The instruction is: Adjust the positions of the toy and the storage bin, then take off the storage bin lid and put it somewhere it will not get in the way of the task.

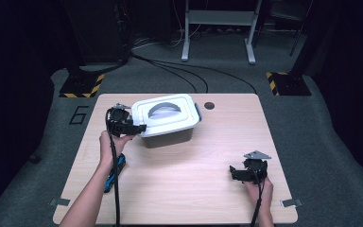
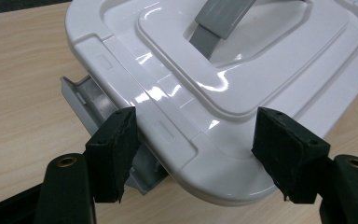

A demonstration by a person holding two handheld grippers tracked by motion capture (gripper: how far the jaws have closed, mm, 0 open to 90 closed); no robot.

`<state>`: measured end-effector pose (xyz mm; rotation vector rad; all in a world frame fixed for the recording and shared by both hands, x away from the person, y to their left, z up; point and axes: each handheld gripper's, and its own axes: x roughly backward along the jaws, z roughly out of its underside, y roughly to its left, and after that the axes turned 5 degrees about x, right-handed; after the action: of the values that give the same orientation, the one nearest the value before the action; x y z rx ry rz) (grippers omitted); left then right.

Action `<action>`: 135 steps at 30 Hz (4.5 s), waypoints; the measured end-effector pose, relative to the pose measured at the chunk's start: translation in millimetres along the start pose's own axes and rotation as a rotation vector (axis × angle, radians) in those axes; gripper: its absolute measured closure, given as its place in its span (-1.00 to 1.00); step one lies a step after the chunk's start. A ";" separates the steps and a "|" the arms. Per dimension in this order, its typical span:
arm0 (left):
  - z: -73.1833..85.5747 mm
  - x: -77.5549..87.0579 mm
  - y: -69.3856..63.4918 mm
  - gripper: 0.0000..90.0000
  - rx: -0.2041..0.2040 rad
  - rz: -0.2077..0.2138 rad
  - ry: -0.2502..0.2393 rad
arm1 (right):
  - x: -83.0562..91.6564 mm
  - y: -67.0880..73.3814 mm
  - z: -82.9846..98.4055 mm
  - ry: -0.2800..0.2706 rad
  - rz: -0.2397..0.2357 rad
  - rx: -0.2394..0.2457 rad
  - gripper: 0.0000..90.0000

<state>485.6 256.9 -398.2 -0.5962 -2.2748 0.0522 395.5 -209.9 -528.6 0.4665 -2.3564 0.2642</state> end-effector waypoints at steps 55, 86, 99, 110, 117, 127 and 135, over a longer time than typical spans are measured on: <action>-55.3 -37.2 -30.4 0.34 -0.215 0.046 0.010 | 0.1 -0.2 0.0 -0.001 -0.003 0.001 -0.86; -65.7 -40.4 -82.0 0.41 -0.349 -0.040 0.059 | 0.0 -0.1 -0.1 -0.002 -0.002 0.002 -0.86; -64.4 -40.1 -98.6 0.48 -0.300 -0.067 0.097 | 0.1 -0.2 -0.1 -0.002 -0.004 0.004 -0.85; -64.6 -46.4 -116.0 0.50 -0.228 -0.093 0.089 | 0.0 -0.2 -0.2 -0.003 -0.003 0.004 -0.85; -67.6 -49.0 -118.3 0.49 -0.199 -0.089 0.096 | 0.0 -0.2 -0.3 -0.003 -0.003 0.004 -0.85; -68.4 -49.6 -117.2 0.50 -0.201 -0.075 0.094 | -0.1 -0.3 -0.2 -0.003 -0.004 0.004 -0.85; -69.3 -39.8 -115.9 0.50 -0.218 -0.065 0.050 | 0.0 -0.3 -0.2 -0.003 -0.003 0.004 -0.85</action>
<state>510.9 126.6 -351.3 -0.6278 -2.2659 -0.2430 395.8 -210.1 -528.4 0.4724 -2.3587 0.2672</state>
